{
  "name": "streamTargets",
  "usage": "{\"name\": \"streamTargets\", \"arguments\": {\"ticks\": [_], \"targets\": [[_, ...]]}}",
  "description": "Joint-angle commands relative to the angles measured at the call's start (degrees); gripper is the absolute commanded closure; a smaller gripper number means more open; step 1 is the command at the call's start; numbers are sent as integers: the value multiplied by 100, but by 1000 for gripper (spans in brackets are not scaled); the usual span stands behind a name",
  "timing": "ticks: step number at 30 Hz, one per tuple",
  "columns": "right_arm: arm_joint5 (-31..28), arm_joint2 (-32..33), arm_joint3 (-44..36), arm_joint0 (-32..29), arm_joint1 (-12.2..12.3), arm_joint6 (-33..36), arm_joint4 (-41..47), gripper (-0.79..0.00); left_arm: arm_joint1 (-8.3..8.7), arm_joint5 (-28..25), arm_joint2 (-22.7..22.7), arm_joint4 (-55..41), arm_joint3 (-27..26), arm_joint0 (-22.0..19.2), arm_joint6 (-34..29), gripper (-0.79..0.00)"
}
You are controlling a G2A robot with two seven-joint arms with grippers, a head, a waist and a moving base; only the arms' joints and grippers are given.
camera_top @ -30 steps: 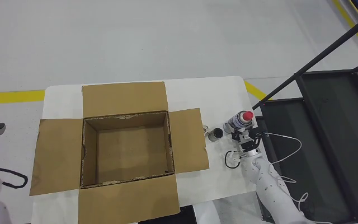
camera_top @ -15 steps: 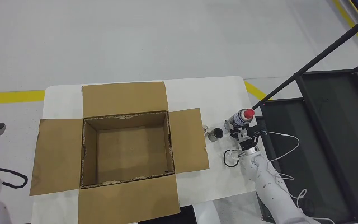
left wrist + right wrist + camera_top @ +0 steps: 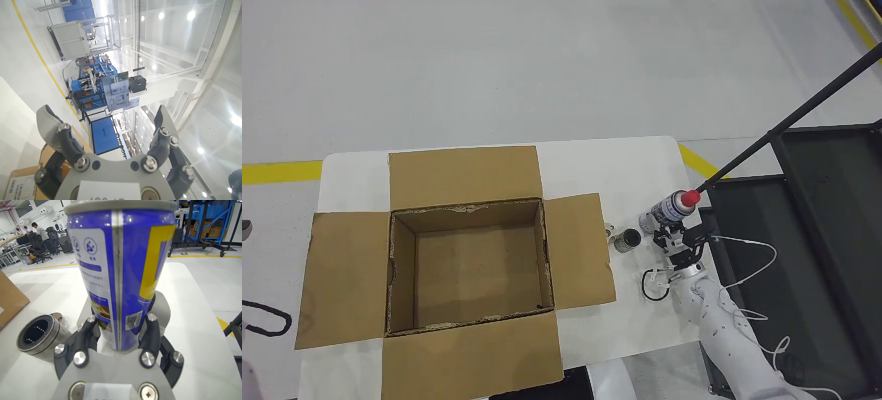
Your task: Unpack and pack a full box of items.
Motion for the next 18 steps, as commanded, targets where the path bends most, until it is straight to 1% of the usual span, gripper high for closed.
{"name": "streamTargets", "arguments": {"ticks": [1,11,18], "targets": [[-3,3,-8,-6,5,-11,-3,0,0,0,0,0,0,0,0,-785],[-10,69,-136,-91,53,-72,-35,0,0,0,0,0,0,0,0,-785],[44,232,-503,-239,117,-131,-67,0,0,0,0,0,0,0,0,-785]]}}
